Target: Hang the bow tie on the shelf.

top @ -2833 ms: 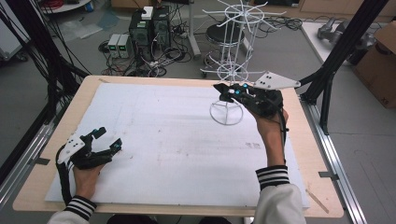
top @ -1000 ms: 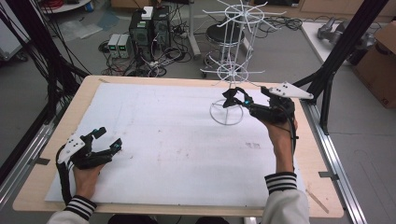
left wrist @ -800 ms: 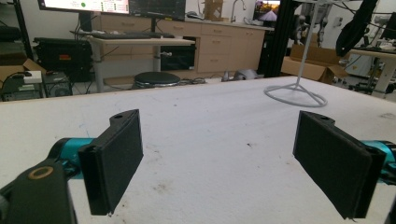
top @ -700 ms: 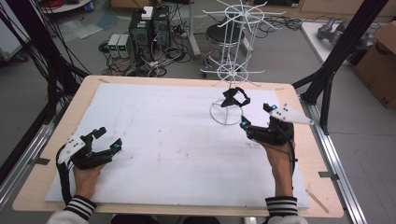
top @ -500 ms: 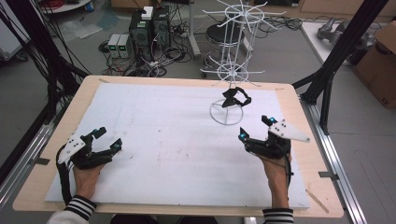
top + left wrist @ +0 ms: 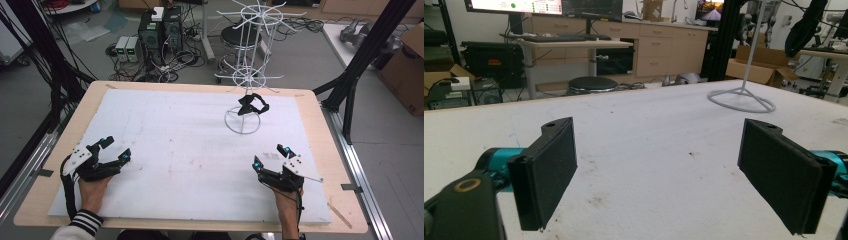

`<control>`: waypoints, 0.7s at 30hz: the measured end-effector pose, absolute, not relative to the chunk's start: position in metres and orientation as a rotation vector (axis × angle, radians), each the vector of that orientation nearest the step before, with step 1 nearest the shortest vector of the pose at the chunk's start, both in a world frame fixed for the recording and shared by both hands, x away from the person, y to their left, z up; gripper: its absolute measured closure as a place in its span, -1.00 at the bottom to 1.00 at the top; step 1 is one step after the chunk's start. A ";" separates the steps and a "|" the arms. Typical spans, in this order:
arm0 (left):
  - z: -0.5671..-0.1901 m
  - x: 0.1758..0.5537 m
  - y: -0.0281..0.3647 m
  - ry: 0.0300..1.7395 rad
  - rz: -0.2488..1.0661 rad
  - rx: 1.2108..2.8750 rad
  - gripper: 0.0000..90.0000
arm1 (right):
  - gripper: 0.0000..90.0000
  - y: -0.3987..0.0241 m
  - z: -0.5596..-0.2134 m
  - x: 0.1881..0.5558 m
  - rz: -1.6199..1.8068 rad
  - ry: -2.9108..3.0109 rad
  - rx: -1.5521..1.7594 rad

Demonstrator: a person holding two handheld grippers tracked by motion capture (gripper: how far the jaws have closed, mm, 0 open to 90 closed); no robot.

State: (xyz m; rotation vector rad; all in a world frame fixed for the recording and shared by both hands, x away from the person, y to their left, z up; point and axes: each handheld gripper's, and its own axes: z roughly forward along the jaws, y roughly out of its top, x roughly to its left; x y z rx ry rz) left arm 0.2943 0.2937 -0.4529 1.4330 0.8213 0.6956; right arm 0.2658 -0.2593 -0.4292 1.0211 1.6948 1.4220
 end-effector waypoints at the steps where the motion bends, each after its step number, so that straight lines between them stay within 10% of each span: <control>1: -0.453 0.294 0.294 0.821 0.696 1.433 -0.64 | -0.76 -0.260 -0.432 0.265 1.423 1.686 1.026; 21: -0.453 0.294 0.293 0.814 0.699 1.440 -0.64 | -0.76 -0.260 -0.454 0.252 1.462 1.536 1.025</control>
